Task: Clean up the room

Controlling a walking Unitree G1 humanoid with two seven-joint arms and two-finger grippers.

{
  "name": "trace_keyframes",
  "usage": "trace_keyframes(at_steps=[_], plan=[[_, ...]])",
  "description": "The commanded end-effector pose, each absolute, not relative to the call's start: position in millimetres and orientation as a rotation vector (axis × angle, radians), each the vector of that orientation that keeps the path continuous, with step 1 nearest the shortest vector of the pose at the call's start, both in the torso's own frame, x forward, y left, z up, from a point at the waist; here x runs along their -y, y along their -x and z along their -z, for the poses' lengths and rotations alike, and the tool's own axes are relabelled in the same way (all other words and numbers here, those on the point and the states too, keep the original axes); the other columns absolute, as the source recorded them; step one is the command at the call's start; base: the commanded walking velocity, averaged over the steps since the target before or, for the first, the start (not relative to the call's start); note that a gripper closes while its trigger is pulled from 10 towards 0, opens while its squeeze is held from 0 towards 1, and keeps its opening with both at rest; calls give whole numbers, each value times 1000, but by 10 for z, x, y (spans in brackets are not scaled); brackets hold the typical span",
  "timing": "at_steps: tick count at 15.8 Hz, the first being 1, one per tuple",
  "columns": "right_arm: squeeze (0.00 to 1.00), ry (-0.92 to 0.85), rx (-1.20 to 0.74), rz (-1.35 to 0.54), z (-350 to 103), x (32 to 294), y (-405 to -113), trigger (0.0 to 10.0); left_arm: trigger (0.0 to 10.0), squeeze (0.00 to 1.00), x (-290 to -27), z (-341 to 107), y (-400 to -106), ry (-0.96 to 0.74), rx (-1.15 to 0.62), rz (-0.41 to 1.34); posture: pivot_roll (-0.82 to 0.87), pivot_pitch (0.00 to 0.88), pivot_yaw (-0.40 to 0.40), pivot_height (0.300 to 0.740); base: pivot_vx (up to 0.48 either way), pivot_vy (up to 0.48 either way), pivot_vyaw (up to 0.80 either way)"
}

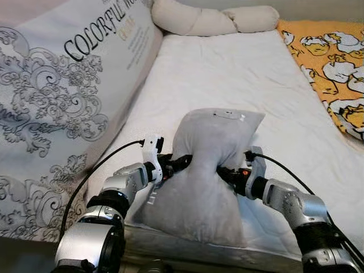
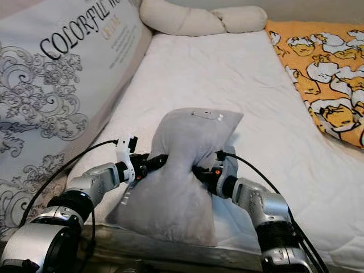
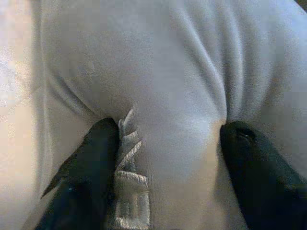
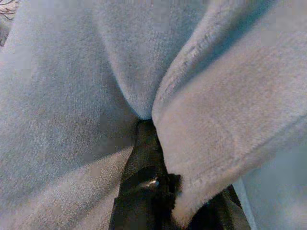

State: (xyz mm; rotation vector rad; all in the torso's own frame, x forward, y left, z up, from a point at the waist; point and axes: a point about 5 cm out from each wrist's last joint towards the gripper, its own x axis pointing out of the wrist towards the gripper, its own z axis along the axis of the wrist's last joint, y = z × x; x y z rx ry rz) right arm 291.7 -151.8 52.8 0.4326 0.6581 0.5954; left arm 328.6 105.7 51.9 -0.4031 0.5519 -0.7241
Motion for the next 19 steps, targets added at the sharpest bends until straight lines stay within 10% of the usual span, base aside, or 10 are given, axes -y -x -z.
trace_keyframes(at_steps=[1, 17, 18, 19], plan=[[0, -417, -586, -666, -679, 1353, -3032, 0, 0, 0, -979, -550, -3287, 403, -566, 770, -81, 0, 110, 740, 0, 0, 0], [0, -331, -434, -496, -647, 1369, -3250, 0, 0, 0, -1008, -1392, -3492, 358, -241, 790, -70, 0, 150, 740, 0, 0, 0], [0, -333, -403, -478, -674, 1352, -3276, 8667, 0, 0, -1056, -1420, -3466, 284, -229, 777, -75, 0, 160, 740, 0, 0, 0], [0, -333, -396, -471, -677, 1350, -3281, 10000, 0, 0, -1068, -1427, -3448, 257, -227, 775, -75, 0, 161, 740, 0, 0, 0]])
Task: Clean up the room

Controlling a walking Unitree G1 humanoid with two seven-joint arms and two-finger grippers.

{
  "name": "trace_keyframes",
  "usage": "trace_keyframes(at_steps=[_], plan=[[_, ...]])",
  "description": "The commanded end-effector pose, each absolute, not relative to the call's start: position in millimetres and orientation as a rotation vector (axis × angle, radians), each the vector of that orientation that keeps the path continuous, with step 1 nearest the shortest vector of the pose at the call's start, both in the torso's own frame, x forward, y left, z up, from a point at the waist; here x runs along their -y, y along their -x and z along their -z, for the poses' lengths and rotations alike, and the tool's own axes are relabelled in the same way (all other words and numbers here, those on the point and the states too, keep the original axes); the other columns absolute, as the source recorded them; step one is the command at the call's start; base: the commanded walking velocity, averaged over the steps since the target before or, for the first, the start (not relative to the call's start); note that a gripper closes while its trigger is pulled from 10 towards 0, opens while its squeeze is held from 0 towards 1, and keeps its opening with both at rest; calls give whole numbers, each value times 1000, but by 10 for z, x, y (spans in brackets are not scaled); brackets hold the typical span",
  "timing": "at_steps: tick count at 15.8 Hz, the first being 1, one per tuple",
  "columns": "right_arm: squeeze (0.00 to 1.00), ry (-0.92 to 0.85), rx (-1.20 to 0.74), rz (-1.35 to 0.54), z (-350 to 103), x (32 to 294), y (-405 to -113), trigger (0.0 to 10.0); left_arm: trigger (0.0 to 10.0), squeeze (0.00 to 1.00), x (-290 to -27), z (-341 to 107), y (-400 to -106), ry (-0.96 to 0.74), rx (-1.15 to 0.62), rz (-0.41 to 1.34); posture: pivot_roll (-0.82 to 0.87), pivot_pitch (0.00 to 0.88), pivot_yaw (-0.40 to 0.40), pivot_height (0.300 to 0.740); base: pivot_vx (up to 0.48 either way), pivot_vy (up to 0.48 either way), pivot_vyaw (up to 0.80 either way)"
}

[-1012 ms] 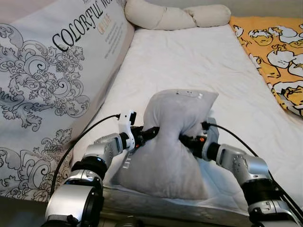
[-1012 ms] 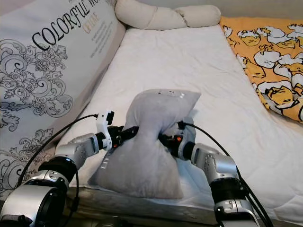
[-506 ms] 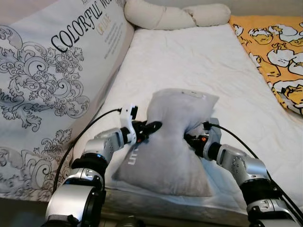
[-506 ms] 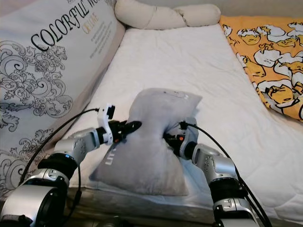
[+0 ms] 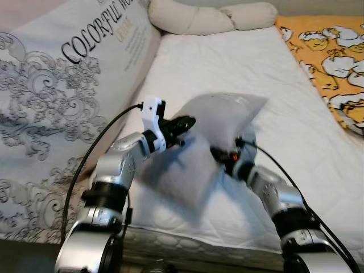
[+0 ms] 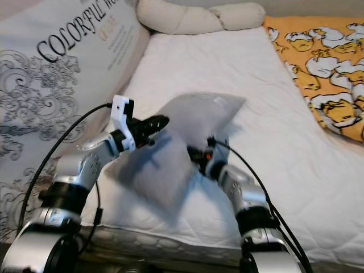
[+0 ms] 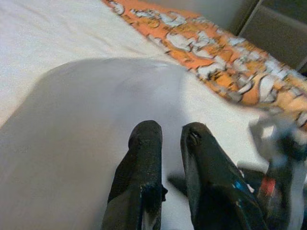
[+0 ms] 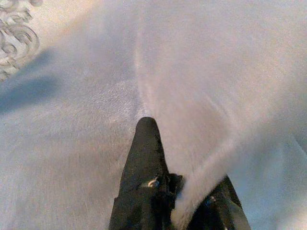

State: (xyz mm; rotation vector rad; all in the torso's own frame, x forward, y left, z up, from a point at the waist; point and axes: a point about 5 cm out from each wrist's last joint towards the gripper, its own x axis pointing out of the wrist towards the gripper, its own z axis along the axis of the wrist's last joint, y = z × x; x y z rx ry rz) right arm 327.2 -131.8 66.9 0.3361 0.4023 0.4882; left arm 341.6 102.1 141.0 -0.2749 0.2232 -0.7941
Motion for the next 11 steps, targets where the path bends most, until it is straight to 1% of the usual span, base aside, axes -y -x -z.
trace_keyframes(at_steps=[1, 3, 6, 7, 8, 11], plan=[[0, -337, -399, -461, -649, 1352, -3280, 10000, 0, 0, -1067, -1444, -3396, 232, -225, 776, -63, 0, 154, 740, 0, 0, 0], [0, -324, -414, -437, -593, 1350, -3278, 10000, 0, 0, -1072, -1453, -3355, 195, -227, 768, -60, 0, 154, 740, 0, 0, 0], [0, -331, -427, -416, -563, 1356, -3280, 10000, 0, 0, -1159, -1390, -3395, 113, -247, 697, -60, 0, 155, 740, 0, 0, 0], [0, -333, -458, -416, -507, 1396, -3246, 3098, 0, 0, -1254, -1409, -3451, 59, -234, 622, -63, 0, 156, 740, 0, 0, 0], [0, -345, -484, -411, -458, 1427, -3219, 0, 0, 0, -1308, -1432, -3469, 44, -227, 590, -58, 0, 151, 740, 0, 0, 0], [0, -359, -545, -396, -327, 1543, -3124, 0, 0, 0, -1434, -1465, -3528, 13, -205, 528, -59, 0, 146, 740, 0, 0, 0]])
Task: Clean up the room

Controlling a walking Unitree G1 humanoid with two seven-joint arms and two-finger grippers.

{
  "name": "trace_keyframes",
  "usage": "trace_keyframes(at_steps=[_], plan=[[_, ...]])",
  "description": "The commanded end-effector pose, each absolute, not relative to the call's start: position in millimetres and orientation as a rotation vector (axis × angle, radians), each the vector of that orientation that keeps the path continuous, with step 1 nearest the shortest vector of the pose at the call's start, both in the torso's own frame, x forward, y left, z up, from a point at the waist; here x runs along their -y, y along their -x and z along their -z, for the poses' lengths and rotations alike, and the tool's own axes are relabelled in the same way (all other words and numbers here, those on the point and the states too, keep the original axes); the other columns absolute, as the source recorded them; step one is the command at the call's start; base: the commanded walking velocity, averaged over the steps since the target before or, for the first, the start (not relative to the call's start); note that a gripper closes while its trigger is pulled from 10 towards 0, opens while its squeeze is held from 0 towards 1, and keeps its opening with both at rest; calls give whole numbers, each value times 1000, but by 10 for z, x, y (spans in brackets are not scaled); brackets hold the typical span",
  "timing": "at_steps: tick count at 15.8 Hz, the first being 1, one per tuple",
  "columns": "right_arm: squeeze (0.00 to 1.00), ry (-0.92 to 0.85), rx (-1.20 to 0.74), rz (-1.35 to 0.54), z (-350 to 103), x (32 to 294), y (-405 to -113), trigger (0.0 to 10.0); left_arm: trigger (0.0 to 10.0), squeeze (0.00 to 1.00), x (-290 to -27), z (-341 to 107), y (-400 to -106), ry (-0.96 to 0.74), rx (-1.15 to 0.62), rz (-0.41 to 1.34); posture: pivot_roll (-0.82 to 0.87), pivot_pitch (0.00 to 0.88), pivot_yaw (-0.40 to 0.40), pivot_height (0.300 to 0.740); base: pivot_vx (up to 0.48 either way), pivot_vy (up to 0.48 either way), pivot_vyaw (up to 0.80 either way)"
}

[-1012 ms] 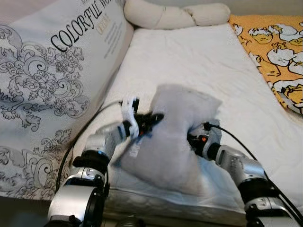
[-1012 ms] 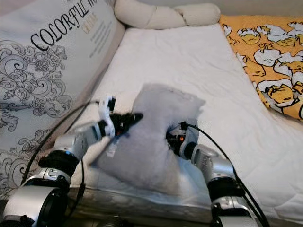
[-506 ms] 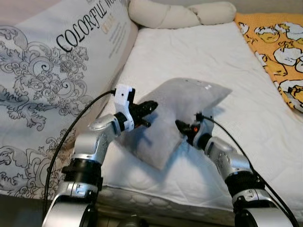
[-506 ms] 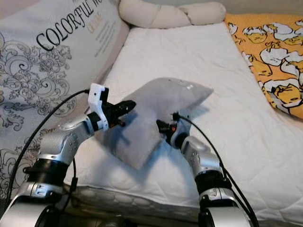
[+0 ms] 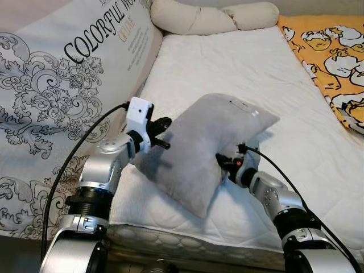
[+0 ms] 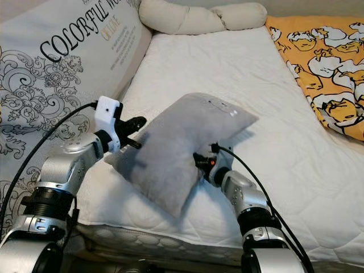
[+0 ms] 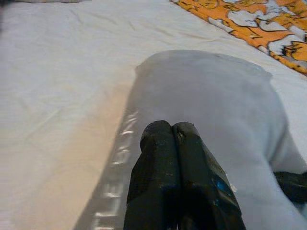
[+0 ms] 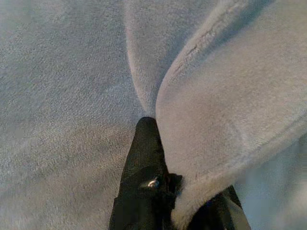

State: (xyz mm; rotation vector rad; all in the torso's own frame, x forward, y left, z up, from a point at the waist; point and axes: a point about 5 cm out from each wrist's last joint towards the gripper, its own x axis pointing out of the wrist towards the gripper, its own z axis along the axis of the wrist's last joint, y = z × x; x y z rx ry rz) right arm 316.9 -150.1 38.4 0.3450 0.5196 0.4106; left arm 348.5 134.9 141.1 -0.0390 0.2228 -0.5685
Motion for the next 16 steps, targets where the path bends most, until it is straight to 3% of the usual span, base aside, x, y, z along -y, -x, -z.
trace_keyframes(at_steps=[1, 2, 5, 6, 7, 8, 12, 13, 16], plan=[[0, -370, -560, -402, -298, 1589, -3084, 0, 0, 0, -1485, -1460, -3570, -12, -200, 491, -58, 0, 145, 740, 0, 0, 0], [0, -373, -564, -405, -290, 1603, -3072, 0, 0, 0, -1500, -1458, -3585, -20, -200, 479, -58, 0, 144, 740, 0, 0, 0], [0, -354, -679, -450, -99, 1866, -2812, 0, 10000, 0, -1569, -1503, -3756, -32, -193, 399, -75, 0, 149, 740, 0, 0, 0], [0, -335, -711, -450, -37, 1937, -2737, 0, 10000, 0, -1498, -1496, -3788, -11, -193, 446, -80, 0, 152, 740, 0, 0, 0], [0, -328, -723, -443, -14, 1966, -2711, 0, 10000, 737, -1467, -1479, -3804, -5, -202, 458, -88, 0, 156, 740, 0, 0, 0], [0, -323, -736, -426, 20, 2012, -2663, 0, 10000, 1000, -1307, -1371, -3831, -10, -244, 496, -98, 0, 155, 740, 0, 0, 0], [0, -324, -737, -449, 15, 1993, -2644, 0, 10000, 1000, -1017, -1164, -3755, 0, -300, 614, -116, 0, 162, 740, 0, 0, 0], [0, -319, -732, -462, 6, 1977, -2643, 0, 10000, 1000, -841, -1084, -3687, 99, -332, 700, -126, 0, 168, 740, 0, 0, 0], [0, -317, -721, -473, -6, 1961, -2639, 0, 10000, 1000, -641, -974, -3569, 232, -382, 818, -134, 0, 174, 740, 0, 0, 0]])
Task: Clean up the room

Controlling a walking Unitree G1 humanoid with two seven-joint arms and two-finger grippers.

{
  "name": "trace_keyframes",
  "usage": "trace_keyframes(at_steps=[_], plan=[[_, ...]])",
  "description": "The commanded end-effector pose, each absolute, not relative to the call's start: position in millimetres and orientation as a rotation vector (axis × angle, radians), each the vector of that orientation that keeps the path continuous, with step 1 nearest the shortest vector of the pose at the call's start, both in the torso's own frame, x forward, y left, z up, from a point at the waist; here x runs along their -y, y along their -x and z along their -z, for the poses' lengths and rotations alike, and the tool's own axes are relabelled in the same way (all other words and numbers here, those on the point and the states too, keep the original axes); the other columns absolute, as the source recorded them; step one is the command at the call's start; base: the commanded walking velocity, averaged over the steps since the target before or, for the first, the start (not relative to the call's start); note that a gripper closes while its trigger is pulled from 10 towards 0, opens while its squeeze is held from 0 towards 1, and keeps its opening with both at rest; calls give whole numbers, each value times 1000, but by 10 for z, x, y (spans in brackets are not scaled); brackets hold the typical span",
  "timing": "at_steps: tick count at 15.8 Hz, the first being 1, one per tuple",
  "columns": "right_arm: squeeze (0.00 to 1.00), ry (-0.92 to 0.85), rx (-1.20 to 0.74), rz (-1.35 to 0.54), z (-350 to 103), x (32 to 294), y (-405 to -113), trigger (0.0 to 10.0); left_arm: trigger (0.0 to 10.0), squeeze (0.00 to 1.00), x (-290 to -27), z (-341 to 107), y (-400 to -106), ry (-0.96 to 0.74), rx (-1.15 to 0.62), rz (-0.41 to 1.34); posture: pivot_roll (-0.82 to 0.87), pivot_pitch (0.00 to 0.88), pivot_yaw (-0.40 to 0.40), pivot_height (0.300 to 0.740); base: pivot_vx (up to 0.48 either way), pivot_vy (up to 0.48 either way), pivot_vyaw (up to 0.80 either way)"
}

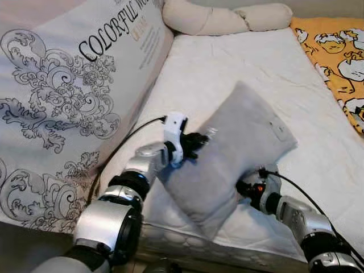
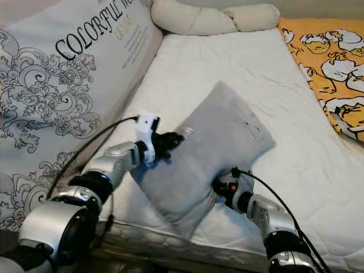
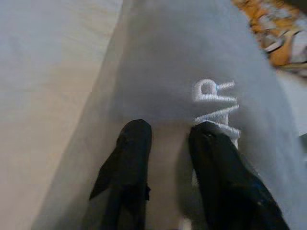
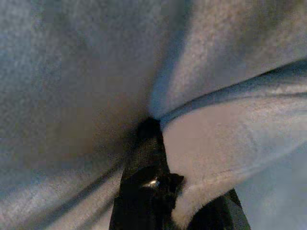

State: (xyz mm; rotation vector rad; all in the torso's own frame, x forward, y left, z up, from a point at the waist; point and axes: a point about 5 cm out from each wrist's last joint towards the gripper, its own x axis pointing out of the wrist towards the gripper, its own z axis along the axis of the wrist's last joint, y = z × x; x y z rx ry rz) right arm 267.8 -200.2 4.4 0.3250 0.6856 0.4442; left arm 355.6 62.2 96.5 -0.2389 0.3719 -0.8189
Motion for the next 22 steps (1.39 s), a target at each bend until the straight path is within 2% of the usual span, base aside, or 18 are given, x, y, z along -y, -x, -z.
trace_keyframes(at_steps=[1, 7, 10, 12, 15, 17, 18, 20, 22], plan=[[0, -322, -711, -482, -24, 1946, -2645, 0, 10000, 1000, -603, -949, -3529, 276, -401, 865, -129, 0, 169, 740, 0, 0, 0], [0, -290, -667, -561, -153, 1846, -2780, 0, 10000, 1000, -515, -781, -3301, 303, -549, 1127, -105, 0, 148, 740, 0, 0, 0], [0, -225, -629, -600, -251, 1780, -2925, 0, 10000, 1000, -569, -765, -3292, 304, -581, 1139, -94, 0, 133, 740, 0, 0, 0], [0, -150, -584, -676, -362, 1637, -3055, 0, 10000, 1000, -641, -741, -3265, 309, -608, 1168, -80, 0, 119, 740, 0, 0, 0], [0, -104, -557, -748, -434, 1502, -3128, 0, 10000, 1000, -712, -728, -3283, 267, -570, 1133, -65, 0, 101, 740, 0, 0, 0], [0, -73, -569, -797, -420, 1460, -3114, 0, 10000, 1000, -806, -790, -3343, 184, -465, 1101, -60, 0, 93, 740, 0, 0, 0], [0, -58, -588, -803, -366, 1490, -3069, 0, 10000, 1000, -863, -874, -3380, 65, -356, 1105, -55, 0, 91, 740, 0, 0, 0], [0, -49, -630, -795, -234, 1564, -2952, 0, 10000, 1000, -953, -1111, -3462, -283, -62, 1029, -53, 0, 92, 740, 0, 0, 0], [0, -58, -644, -792, -178, 1599, -2887, 0, 10000, 1000, -969, -1239, -3506, -358, 45, 973, -56, 0, 93, 740, 0, 0, 0]])
